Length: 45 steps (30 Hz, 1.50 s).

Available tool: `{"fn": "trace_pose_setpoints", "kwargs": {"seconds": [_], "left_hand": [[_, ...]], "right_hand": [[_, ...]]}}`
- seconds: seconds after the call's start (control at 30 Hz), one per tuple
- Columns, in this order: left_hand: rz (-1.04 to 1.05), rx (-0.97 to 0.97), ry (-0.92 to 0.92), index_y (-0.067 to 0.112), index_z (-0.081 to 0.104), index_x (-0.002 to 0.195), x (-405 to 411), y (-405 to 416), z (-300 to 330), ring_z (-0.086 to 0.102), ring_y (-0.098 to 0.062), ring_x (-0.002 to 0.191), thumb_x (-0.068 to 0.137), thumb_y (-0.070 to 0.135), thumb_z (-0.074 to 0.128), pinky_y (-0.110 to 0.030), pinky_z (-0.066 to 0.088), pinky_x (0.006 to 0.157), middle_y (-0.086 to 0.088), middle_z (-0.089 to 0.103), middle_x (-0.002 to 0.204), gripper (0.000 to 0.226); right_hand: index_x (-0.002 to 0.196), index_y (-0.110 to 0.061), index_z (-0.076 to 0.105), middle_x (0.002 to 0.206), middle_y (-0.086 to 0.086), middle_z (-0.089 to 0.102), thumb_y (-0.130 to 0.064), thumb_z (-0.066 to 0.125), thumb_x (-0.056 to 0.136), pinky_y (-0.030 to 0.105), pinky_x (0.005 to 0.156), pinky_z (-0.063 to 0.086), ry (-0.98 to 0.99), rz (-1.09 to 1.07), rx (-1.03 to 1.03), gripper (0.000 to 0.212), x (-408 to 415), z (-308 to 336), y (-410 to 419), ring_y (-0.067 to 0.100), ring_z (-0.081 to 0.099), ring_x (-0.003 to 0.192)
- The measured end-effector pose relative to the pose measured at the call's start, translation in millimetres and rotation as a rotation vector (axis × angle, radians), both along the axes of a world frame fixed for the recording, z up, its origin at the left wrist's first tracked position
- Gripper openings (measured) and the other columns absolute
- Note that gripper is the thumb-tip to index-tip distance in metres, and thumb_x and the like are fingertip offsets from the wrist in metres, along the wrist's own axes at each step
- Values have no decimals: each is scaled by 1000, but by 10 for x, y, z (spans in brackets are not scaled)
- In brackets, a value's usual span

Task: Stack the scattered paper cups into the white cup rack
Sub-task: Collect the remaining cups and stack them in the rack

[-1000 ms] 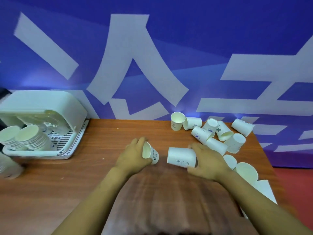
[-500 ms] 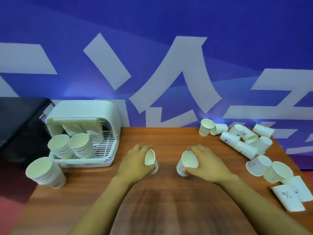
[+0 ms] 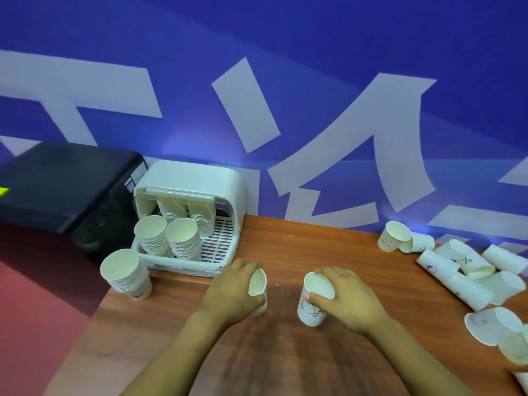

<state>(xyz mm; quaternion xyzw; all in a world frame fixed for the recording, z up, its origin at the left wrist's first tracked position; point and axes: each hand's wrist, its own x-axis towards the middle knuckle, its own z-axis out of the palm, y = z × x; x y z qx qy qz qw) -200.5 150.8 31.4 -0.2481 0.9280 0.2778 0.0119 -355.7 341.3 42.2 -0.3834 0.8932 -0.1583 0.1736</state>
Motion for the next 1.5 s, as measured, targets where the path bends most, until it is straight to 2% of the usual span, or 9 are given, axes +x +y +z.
{"fn": "trace_pose_setpoints", "kwargs": {"seconds": [0.2,0.33,0.47,0.63,0.8,0.97,1.23,1.4,1.5], "left_hand": [[62,-49,-35,29,41,140,152,-411,39,42,-20,125,82,43,64,-33,39,103,5,41,140,64],[16,-29,-10,31,39,141,184,-559,38,42,-18,126,82,44,63,-30,38,103,6,41,140,65],[-25,-17,67,30,39,141,254,-884,153,41,-17,127,82,42,63,-29,38,103,8,41,139,64],[61,-41,193,29,40,141,578,-1646,432,40,-15,129,82,37,65,-30,37,104,9,40,141,65],[170,-94,266,29,42,139,830,-2320,519,39,-19,130,80,33,68,-36,40,104,9,39,144,65],[149,-84,244,30,40,141,908,-2631,381,38,-18,131,81,33,67,-35,40,102,11,35,146,65],[90,-32,154,31,35,143,906,-2747,39,36,-19,132,84,41,63,-36,38,105,10,33,146,66],[81,-13,55,32,26,147,847,-2732,-197,28,-22,138,84,43,60,-41,36,108,7,20,154,72],[52,2,-64,29,25,146,844,-2726,-327,29,-25,135,84,45,60,-41,39,105,7,13,156,73]], "right_hand": [[133,-35,43,133,-19,47,-60,58,80,27,92,41,-11,76,2,61,130,-17,-409,8,40,120],[138,-35,38,137,-19,44,-54,61,80,25,93,40,22,103,33,65,206,110,-586,10,40,122],[140,-36,35,141,-16,43,-51,64,79,27,99,38,79,76,8,69,242,296,-980,13,39,127],[145,-34,28,145,-12,39,-49,64,81,30,105,35,132,127,-107,75,586,480,-1792,15,36,131],[145,-31,30,147,-13,35,-49,62,84,22,103,29,172,192,-214,71,923,541,-2466,13,34,132],[141,-31,36,142,-11,41,-48,64,82,29,103,34,158,176,-231,68,1049,391,-2823,17,37,130],[142,-33,33,143,-13,38,-50,61,84,31,100,37,120,151,-137,67,1088,132,-3004,15,36,129],[146,-34,24,146,-12,38,-54,62,80,31,101,37,50,131,-43,79,1032,-75,-3041,17,38,131],[149,-33,17,153,-12,29,-50,64,80,30,106,34,-30,133,1,85,1043,-225,-3010,17,32,137]]}}
